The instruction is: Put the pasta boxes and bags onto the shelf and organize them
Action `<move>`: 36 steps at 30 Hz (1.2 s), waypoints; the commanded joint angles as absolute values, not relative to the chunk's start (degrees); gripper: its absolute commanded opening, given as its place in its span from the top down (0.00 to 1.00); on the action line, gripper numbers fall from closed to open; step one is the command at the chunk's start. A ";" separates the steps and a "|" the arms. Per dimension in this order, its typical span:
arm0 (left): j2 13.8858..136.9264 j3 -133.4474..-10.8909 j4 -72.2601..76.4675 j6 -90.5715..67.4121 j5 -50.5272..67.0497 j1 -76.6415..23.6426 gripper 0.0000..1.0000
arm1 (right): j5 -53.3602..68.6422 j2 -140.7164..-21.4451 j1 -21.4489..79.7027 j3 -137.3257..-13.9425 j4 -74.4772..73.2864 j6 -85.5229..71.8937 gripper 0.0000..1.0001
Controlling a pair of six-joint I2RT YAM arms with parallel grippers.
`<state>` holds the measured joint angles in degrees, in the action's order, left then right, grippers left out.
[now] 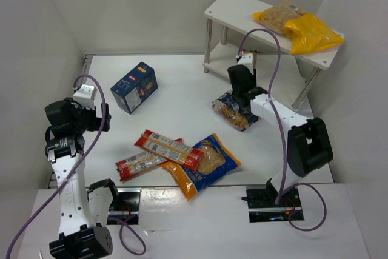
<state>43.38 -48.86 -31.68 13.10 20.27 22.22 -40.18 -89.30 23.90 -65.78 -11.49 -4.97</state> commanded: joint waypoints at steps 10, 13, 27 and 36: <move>42.19 -48.78 -29.79 12.92 21.62 22.59 0.00 | -55.10 -97.47 20.74 -62.75 13.62 4.66 1.00; 42.19 -48.78 -30.32 12.92 21.62 22.59 0.00 | -56.51 -97.47 19.60 -62.75 15.46 5.71 1.00; 41.66 -48.26 -30.32 12.92 22.15 22.59 0.00 | -60.91 -101.87 15.30 -61.70 26.10 11.77 1.00; 41.13 -48.25 -30.32 12.92 22.15 22.59 0.00 | -63.19 -105.47 10.82 -60.56 32.52 14.77 1.00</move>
<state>42.00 -48.47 -31.73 13.17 20.88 22.22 -56.84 -106.56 12.73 -59.51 20.53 13.87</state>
